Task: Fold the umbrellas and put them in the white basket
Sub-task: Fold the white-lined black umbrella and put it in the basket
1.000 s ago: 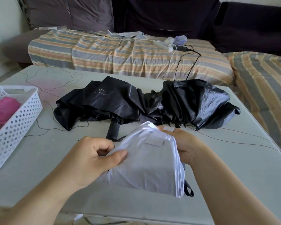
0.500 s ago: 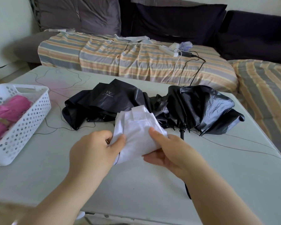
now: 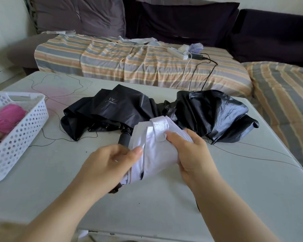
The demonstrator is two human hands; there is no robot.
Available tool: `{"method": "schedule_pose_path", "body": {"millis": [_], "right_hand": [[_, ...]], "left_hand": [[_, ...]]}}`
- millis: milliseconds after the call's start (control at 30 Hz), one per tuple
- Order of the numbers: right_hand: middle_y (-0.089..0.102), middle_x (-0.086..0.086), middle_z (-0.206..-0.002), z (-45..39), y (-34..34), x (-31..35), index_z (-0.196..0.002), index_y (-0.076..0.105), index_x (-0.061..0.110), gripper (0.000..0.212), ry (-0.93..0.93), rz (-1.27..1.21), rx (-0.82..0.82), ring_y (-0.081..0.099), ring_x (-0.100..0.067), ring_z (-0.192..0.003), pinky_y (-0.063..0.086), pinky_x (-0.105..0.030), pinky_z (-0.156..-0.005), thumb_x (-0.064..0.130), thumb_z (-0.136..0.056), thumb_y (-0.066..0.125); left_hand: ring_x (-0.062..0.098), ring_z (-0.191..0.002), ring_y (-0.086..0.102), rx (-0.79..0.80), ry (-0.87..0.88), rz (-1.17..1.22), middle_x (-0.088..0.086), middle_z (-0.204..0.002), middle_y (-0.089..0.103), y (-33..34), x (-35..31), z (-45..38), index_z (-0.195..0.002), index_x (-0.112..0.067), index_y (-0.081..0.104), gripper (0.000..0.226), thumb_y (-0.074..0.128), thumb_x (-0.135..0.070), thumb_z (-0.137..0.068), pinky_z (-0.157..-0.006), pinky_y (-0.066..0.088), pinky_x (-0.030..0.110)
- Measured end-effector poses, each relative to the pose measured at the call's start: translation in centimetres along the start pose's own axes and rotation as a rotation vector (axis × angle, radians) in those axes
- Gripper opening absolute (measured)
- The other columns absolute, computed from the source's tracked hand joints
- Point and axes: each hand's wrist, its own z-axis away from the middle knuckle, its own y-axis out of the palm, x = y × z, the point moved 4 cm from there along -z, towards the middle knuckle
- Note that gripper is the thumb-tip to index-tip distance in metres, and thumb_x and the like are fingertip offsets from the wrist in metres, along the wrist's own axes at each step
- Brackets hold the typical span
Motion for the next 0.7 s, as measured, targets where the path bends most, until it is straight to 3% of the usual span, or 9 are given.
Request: {"method": "schedule_pose_path", "body": {"millis": [100, 167, 267, 367, 467, 567, 700], "right_hand": [[0.044, -0.010, -0.074, 0.4, 0.6, 0.5, -0.071, 0.042, -0.004, 0.051, -0.112, -0.025, 0.090, 0.041, -0.025, -0.068, 0.034, -0.037, -0.065, 0.033, -0.068, 0.076], [0.041, -0.009, -0.071, 0.6, 0.7, 0.9, -0.063, 0.041, 0.002, 0.045, -0.155, -0.042, 0.126, 0.038, -0.024, -0.067, 0.031, -0.034, -0.062, 0.032, -0.073, 0.073], [0.050, -0.007, -0.065, 0.6, 0.6, 1.7, -0.056, 0.053, 0.019, 0.032, -0.157, -0.018, 0.146, 0.046, -0.021, -0.064, 0.036, -0.031, -0.061, 0.028, -0.080, 0.073], [0.058, 0.000, -0.062, 0.8, 0.3, 2.4, -0.059, 0.060, 0.018, 0.030, -0.123, 0.162, 0.130, 0.053, -0.016, -0.059, 0.042, -0.030, -0.059, 0.027, -0.087, 0.068], [0.056, 0.002, -0.062, 1.1, -0.1, 2.6, -0.069, 0.059, 0.013, 0.024, -0.098, 0.281, 0.094, 0.051, -0.012, -0.056, 0.041, -0.027, -0.055, 0.028, -0.086, 0.066], [0.055, 0.002, -0.067, 1.1, -0.8, 2.7, -0.080, 0.058, 0.009, 0.022, -0.100, 0.380, -0.002, 0.049, -0.013, -0.059, 0.039, -0.024, -0.053, 0.029, -0.084, 0.068], [0.037, 0.003, -0.055, 1.1, -1.0, 2.8, -0.064, 0.047, 0.011, 0.034, -0.167, 0.361, -0.081, 0.035, -0.015, -0.054, 0.029, -0.024, -0.049, 0.030, -0.085, 0.067]], "left_hand": [[0.016, -0.053, 0.055, 0.368, -0.159, 0.117, -0.001, -0.057, 0.064, 1.1, 0.6, 0.1, -0.062, -0.013, 0.061, 0.073, 0.046, -0.083, -0.054, -0.059, 0.042, 0.021], [0.018, -0.049, 0.059, 0.443, -0.143, 0.217, 0.005, -0.057, 0.067, 1.8, 0.1, 0.7, -0.057, -0.016, 0.065, 0.060, 0.052, -0.074, -0.064, -0.053, 0.045, 0.019], [0.018, -0.040, 0.050, 0.326, -0.066, 0.236, 0.011, -0.049, 0.057, 1.6, -0.9, 1.0, -0.052, -0.011, 0.057, 0.061, 0.055, -0.066, -0.075, -0.042, 0.039, 0.018], [0.015, -0.038, 0.051, 0.216, -0.012, 0.130, 0.008, -0.045, 0.054, 1.3, -0.8, 1.0, -0.056, -0.007, 0.052, 0.059, 0.052, -0.064, -0.066, -0.042, 0.037, 0.018], [0.006, -0.034, 0.041, 0.137, 0.121, -0.017, 0.002, -0.043, 0.050, 1.1, -0.9, 1.4, -0.059, -0.015, 0.055, 0.068, 0.048, -0.082, -0.068, -0.041, 0.030, 0.017], [0.010, -0.037, 0.037, 0.040, 0.298, -0.193, -0.006, -0.040, 0.039, 0.9, -1.1, 1.8, -0.058, -0.039, 0.054, 0.043, 0.038, -0.078, -0.064, -0.041, 0.028, 0.016], [0.010, -0.041, 0.038, -0.054, 0.368, -0.306, -0.006, -0.042, 0.038, 1.4, -0.9, 1.8, -0.049, -0.020, 0.037, 0.059, 0.034, -0.073, -0.075, -0.041, 0.029, 0.018]]}}
